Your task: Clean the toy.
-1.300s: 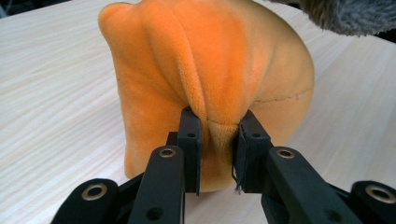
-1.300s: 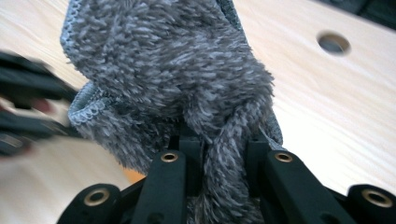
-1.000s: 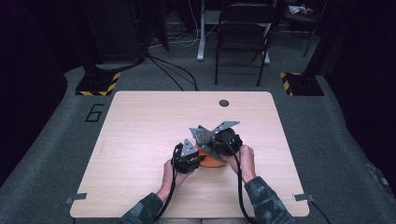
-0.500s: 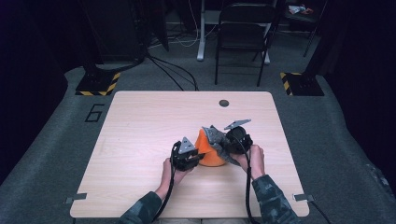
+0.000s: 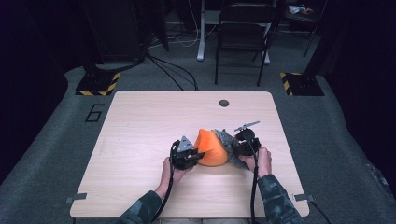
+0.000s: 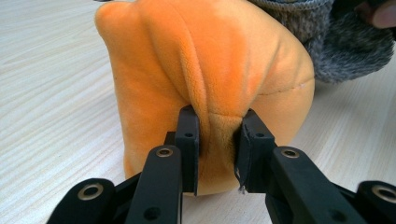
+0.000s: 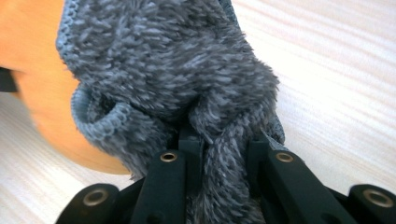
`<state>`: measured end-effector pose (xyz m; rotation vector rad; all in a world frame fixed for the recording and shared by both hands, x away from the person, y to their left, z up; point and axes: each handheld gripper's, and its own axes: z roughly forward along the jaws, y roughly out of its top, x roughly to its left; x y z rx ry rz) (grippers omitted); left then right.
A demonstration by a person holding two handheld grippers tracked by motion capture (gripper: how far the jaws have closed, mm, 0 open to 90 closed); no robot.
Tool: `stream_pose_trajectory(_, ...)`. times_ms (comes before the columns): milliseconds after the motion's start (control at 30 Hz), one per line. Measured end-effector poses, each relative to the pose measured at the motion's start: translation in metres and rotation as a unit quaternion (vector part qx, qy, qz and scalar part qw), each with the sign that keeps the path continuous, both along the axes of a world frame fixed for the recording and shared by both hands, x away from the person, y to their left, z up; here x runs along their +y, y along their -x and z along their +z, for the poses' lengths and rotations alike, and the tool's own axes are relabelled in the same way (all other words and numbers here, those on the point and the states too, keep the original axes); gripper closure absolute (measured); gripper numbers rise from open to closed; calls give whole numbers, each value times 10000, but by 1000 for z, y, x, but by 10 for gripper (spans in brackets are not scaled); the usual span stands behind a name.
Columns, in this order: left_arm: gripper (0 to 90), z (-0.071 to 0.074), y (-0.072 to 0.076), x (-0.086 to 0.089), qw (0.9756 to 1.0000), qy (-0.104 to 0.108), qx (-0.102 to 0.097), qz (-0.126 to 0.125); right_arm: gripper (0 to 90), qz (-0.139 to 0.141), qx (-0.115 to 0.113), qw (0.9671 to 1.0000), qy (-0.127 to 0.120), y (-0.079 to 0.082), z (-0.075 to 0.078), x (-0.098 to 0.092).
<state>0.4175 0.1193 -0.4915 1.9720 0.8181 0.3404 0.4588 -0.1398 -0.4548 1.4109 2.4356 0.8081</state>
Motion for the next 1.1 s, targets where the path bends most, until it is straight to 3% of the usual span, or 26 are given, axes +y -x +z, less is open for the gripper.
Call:
stream_pose_trajectory(233,729,0,0,1,10000,31,7,31,757,-80,168,9995,241,-5,-18,-4)
stream_pose_trajectory(300,728,0,-1,2,10000,19,23,19,756,-200,322,9986,374,-7,-32,-4)
stream_pose_trajectory(400,727,-1,-1,3,10000,43,36,52,756,-241,361,9986,310,-8,-36,-6)
stream_pose_trajectory(467,727,-1,-1,4,9999,62,65,68,756,-206,303,9982,481,-8,-32,-6)
stream_pose_trajectory(600,727,-1,-1,5,10000,31,53,64,757,-246,110,9986,453,-7,-15,-10)
stream_pose_trajectory(700,727,-1,0,4,10000,46,12,85,757,-190,-150,9993,290,-2,8,-12)
stream_pose_trajectory(733,727,0,0,3,10000,-31,-42,60,757,-79,-372,9993,18,2,25,-10)
stream_pose_trajectory(833,727,0,2,1,10000,-30,-46,74,756,130,-726,9969,-268,12,46,5)
stream_pose_trajectory(867,727,0,2,1,9999,-61,-80,70,756,130,-726,9969,-268,12,46,5)
stream_pose_trajectory(900,726,1,2,1,9999,-83,-95,65,756,368,-852,9953,-288,19,54,19)
stream_pose_trajectory(1000,727,1,3,1,9999,-79,-69,74,756,550,-906,9941,-232,24,55,33)
stream_pose_trajectory(1100,723,0,3,1,9999,-48,-56,99,755,688,-921,9931,242,24,47,48)
